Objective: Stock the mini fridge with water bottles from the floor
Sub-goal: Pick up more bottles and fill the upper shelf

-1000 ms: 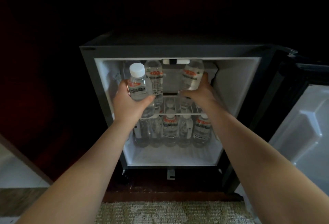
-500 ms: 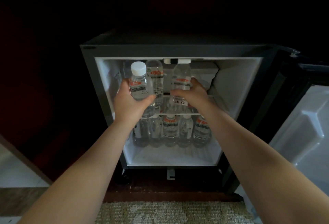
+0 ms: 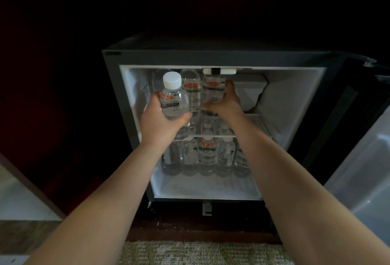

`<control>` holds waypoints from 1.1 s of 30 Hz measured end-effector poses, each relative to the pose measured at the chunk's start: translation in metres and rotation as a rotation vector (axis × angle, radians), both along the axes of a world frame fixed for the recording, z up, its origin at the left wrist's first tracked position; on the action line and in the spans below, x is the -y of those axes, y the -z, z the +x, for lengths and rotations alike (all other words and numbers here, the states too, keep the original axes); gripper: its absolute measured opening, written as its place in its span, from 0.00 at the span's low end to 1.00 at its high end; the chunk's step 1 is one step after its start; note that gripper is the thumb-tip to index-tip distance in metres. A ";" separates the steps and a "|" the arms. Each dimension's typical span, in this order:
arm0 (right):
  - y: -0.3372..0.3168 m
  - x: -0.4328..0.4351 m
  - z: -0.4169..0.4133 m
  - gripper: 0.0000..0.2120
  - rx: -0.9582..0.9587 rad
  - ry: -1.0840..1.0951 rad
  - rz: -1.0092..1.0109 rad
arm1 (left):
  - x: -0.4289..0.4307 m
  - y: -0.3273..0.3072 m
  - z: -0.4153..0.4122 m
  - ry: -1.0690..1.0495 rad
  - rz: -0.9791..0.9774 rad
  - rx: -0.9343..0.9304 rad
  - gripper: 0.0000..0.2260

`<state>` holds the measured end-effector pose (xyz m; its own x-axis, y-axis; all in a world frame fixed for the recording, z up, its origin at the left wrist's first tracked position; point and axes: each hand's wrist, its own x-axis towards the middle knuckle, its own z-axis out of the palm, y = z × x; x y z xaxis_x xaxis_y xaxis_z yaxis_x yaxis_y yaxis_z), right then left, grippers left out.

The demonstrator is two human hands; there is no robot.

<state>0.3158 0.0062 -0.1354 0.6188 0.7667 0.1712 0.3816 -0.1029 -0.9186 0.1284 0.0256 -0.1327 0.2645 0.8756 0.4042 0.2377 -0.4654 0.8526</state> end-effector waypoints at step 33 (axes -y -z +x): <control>0.005 0.131 -0.013 0.27 -0.270 -0.375 -0.164 | 0.072 -0.035 0.049 0.222 -0.305 -0.288 0.31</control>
